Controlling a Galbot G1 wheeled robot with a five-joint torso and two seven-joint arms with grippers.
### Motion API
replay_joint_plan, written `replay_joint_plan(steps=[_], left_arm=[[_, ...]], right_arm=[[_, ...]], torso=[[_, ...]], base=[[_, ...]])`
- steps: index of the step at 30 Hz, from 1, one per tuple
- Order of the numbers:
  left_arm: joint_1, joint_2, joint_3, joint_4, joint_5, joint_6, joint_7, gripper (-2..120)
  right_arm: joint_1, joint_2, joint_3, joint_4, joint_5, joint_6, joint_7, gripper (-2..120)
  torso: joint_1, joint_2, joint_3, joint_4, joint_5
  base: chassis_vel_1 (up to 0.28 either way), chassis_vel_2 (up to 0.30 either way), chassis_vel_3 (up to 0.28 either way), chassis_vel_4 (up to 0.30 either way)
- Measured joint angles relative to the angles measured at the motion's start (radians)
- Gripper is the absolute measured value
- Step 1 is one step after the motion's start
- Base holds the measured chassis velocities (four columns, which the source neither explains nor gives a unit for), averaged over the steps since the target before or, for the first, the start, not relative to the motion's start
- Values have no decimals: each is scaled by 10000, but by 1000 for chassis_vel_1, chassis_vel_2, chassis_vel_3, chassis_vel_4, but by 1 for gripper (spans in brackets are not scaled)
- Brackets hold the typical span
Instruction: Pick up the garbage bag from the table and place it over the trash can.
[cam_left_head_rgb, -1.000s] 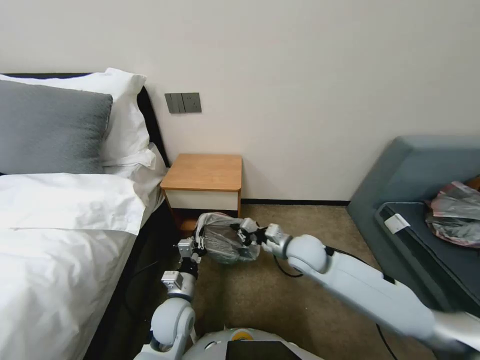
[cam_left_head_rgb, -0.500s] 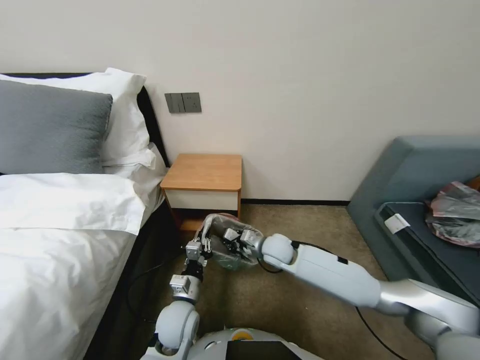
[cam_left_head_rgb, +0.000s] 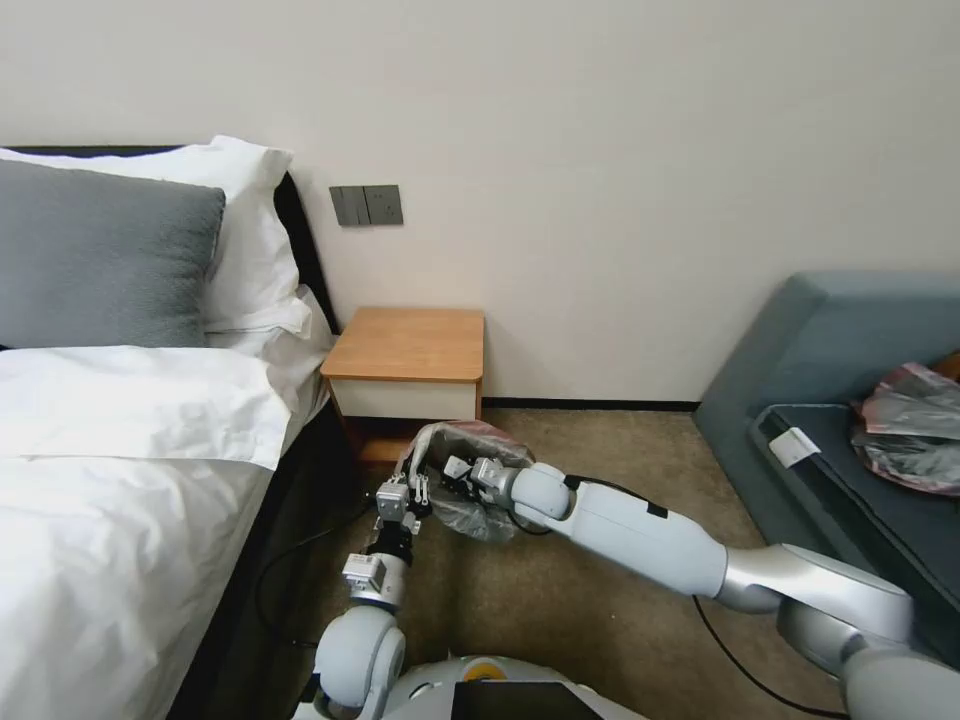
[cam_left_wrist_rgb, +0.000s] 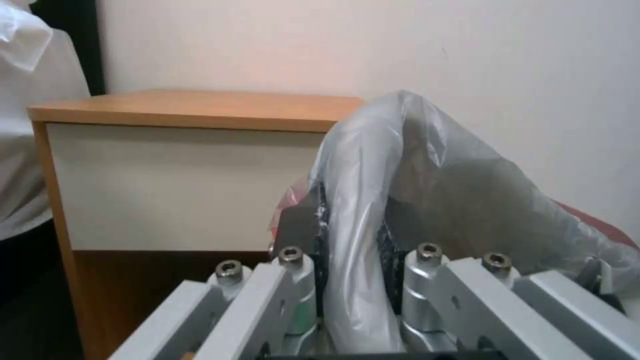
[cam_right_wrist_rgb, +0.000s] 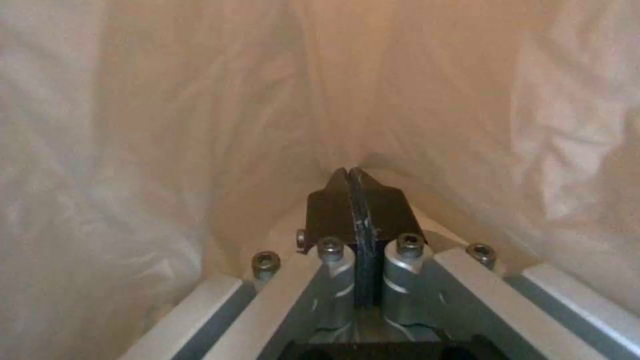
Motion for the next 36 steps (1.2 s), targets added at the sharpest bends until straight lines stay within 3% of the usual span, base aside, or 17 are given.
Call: replay_joint_plan(steps=[6,13,17,19,20,23,24,28,31,36], left_arm=[[-15,-69,-69,169,-74,158,-176,11],[-132,-114,-341,239,-765,724,-790,11],[-143,-121,-379,171,-1350,1153,-1238,11],[-133,-116,-372,87,-2035,1614,-1639,11],[-133,-116,-372,87,-2035,1614,-1639,11],[-128,-89,-345,7,-3259,2363,-2194,11],[-128,-89,-345,7,-3259,2363,-2194,11],[-195,-78,-426,108,-3871,2693,-2349,11],[-274,-85,-639,189,-4685,2988,-2452,11],[-369,12,-674,289,-5411,3177,-2433,11]], right_arm=[[-258,-239,300,474,0,22,0,0],[-1274,-1202,1380,1905,-24,168,-167,0],[-2082,-1844,2458,2673,-104,427,-277,0],[-2939,-2222,3614,3227,-197,668,-366,0],[-2939,-2222,3614,3227,-197,668,-366,0],[-4748,-2426,5496,4081,-518,1051,-192,0],[-4748,-2426,5496,4081,-518,1051,-192,0],[-5987,-2041,6525,4711,-854,1399,962,0],[-7759,-581,8088,5004,-1290,2282,1840,17],[-9295,482,9573,5158,-1339,2968,2047,32]], torso=[[0,0,0,0,-1],[0,0,0,-2,0],[0,0,-1,-1,-1],[0,0,0,1,0],[0,0,0,1,0],[0,0,-1,-5,0],[0,0,-1,-5,0],[0,1,-1,-2,-1],[0,1,-1,8,4],[-1,1,-1,-6,0]], base=[[0,0,0,0],[0,0,0,0],[0,0,0,0],[0,0,0,0],[0,0,0,0],[0,0,0,0],[0,0,0,0],[0,0,0,0],[0,0,0,0],[0,0,0,0]])
